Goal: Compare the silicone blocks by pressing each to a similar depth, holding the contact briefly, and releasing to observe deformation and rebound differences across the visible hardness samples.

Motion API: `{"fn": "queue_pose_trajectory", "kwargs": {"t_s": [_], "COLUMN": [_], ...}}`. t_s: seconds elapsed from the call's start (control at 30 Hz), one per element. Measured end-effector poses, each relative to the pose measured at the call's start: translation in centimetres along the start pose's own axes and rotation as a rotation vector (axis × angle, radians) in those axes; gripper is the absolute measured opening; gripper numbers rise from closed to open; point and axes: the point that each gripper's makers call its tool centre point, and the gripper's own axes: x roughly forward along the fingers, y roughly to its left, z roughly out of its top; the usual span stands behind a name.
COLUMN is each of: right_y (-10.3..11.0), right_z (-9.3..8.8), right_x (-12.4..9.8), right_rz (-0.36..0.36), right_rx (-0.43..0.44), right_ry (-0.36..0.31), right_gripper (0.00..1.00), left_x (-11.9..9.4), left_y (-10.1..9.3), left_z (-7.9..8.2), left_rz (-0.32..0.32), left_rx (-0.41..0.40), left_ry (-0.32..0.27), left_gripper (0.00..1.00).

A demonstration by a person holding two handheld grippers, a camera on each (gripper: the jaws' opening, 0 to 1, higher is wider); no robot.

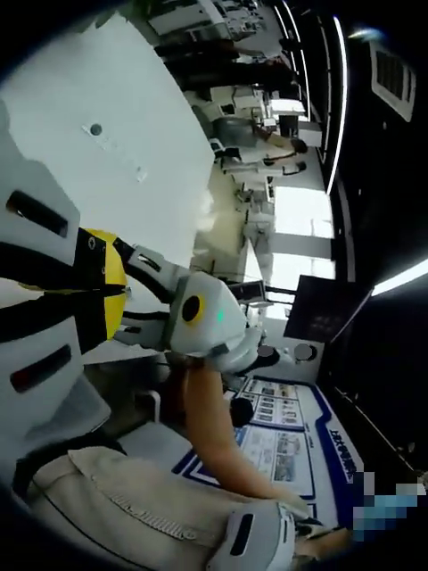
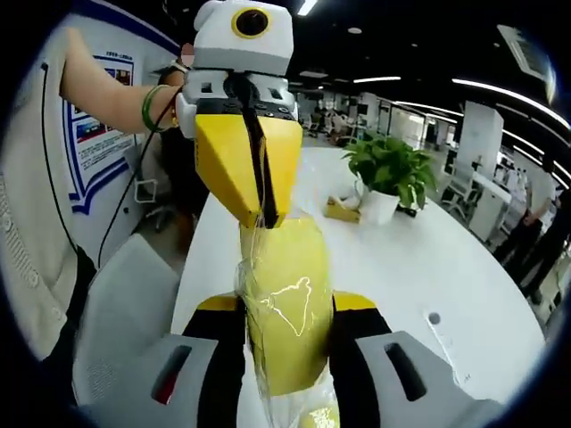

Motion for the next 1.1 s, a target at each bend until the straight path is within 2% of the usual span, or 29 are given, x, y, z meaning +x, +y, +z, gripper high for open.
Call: {"fn": "queue_pose_trajectory", "kwargs": {"t_s": [0.37,0.53,0.7,1.1], "right_y": [2.0,2.8,3.2,4.0], "right_z": [1.0,1.1,0.8,1.1], "right_x": [-0.4,-0.5,-0.6,-0.9], "right_rz": [0.039,0.050,0.054,0.061], "right_rx": [0.044,0.036,0.046,0.014], "right_ry": [0.009,0.021,0.045,0.052], "right_gripper": [0.13,0.08,0.06,0.04], "left_x": [-0.8,-0.9,-0.8,-1.0], "left_y": [-1.3,-1.8,-2.1,-2.5], "left_z": [0.4,0.4,0.2,0.4], "left_rz": [-0.008,-0.019,-0.015,-0.005], "left_rx": [0.026,0.034,0.054,0.081], "left_ry": [-0.006,-0.005,0.007,0.020], "left_gripper": [0.00,0.00,0.00,0.00]}}
